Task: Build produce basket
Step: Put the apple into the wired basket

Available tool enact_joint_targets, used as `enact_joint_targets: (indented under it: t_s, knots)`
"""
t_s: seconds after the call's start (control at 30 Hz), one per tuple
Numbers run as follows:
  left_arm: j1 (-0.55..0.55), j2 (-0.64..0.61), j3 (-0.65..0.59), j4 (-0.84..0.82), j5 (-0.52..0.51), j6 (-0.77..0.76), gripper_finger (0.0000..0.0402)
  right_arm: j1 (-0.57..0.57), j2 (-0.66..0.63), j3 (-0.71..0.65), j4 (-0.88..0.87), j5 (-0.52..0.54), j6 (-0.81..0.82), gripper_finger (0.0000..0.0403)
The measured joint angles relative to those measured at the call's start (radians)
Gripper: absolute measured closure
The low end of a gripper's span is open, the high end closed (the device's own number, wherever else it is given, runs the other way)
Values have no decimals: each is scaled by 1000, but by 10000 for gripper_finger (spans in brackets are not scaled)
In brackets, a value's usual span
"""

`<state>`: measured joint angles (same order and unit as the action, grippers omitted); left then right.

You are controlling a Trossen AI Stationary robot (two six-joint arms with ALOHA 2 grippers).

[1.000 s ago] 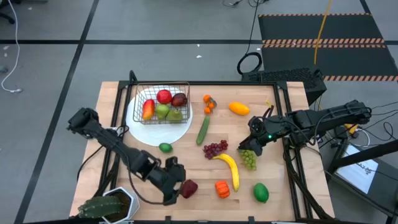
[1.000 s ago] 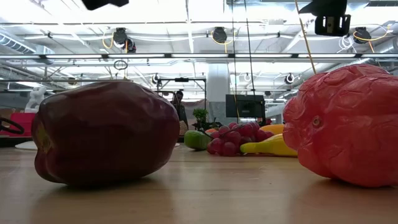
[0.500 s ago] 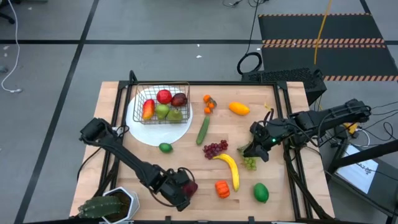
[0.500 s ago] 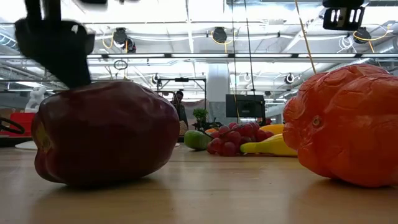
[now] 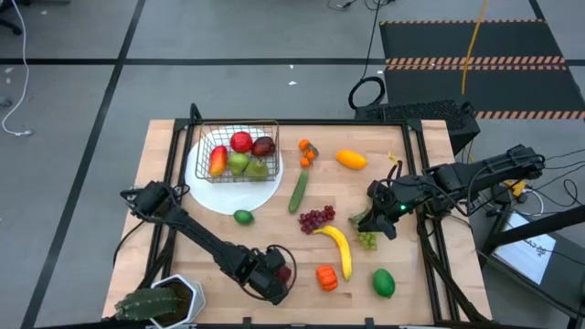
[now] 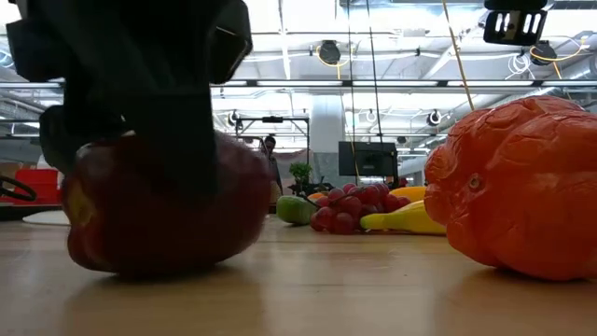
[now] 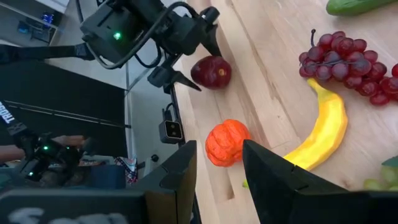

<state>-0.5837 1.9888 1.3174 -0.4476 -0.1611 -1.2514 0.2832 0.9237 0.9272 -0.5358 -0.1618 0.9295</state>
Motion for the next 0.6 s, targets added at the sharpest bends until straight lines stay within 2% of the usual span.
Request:
enact_joint_targets:
  t_s: [0.2,0.3,0.37,0.6]
  knots:
    - [7,-1,0,41,0,37,116,0,0,0,0,-54,-10,280]
    - [15,-13,0,53,9,37,140,0,0,0,0,-77,-14,280]
    - [20,-31,0,57,11,38,141,0,0,0,-1,-95,-26,280]
    - [65,-153,0,30,8,50,102,1,-11,-1,-2,-106,-62,280]
